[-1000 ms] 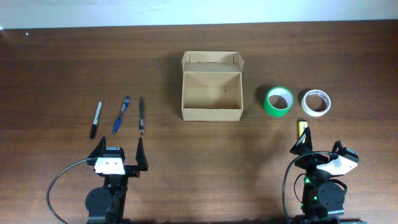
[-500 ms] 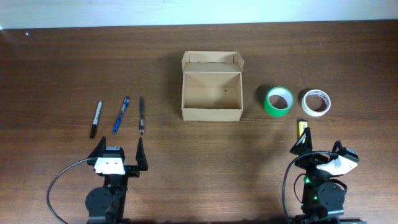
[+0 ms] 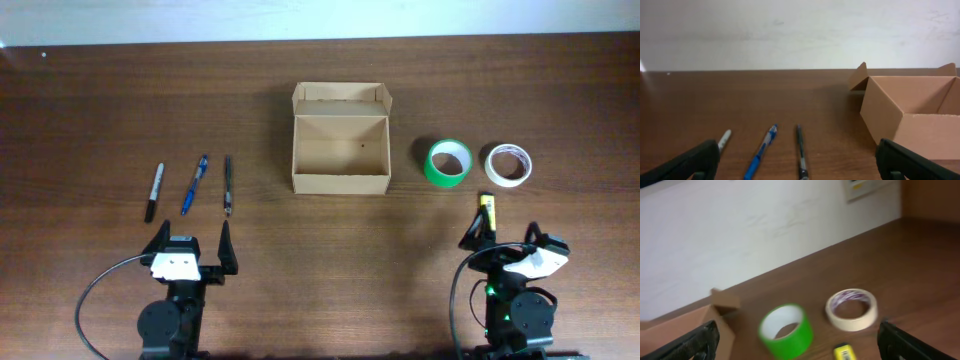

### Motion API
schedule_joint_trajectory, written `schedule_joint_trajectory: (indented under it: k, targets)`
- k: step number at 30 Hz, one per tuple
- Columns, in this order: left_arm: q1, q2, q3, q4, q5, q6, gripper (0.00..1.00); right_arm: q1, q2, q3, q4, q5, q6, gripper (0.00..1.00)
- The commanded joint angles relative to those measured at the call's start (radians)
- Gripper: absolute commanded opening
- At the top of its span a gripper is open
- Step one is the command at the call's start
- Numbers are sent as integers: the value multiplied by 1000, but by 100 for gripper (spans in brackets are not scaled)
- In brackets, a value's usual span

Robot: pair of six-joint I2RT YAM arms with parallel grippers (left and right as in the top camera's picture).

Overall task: Pack container
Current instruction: 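Move right gripper to the green tape roll and grasp it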

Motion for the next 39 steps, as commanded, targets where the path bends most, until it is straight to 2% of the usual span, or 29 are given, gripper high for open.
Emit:
schedule_joint_trajectory:
  k: [1,6,10,14,18,22,25,28,31,35,39]
  targets:
    - [1,43,26,-63,4,-109,100,-6,12,2,-34,-203,2,99]
    - [3,183,165,-161,-28,-143,99,-6,93,121,-208,-212,-11,99]
    - [24,388,325,-193,-79,-132,100,-6,267,304,-340,-208,-107,99]
    - [53,661,533,-251,-75,-69,99,-6,508,557,-473,-177,-143,99]
    - [81,950,801,-389,-38,5,99,-6,768,890,-671,-178,-224,99]
    - [109,1196,1058,-522,50,19,99,-6,947,1167,-833,-282,-224,99]
    - [124,1334,1189,-575,72,19,99,-6,1038,1308,-927,-288,-223,99]
    - [127,1414,1239,-584,71,19,99,-9,1114,1360,-933,-270,-218,99]
    - [127,1458,1241,-590,70,19,99,-40,1221,1376,-948,-239,-142,99]
    - [127,1489,1241,-600,71,19,100,-104,1425,1422,-1024,-262,-96,98]
    - [127,1502,1241,-600,71,19,99,-145,1658,1540,-1107,-273,-96,98]
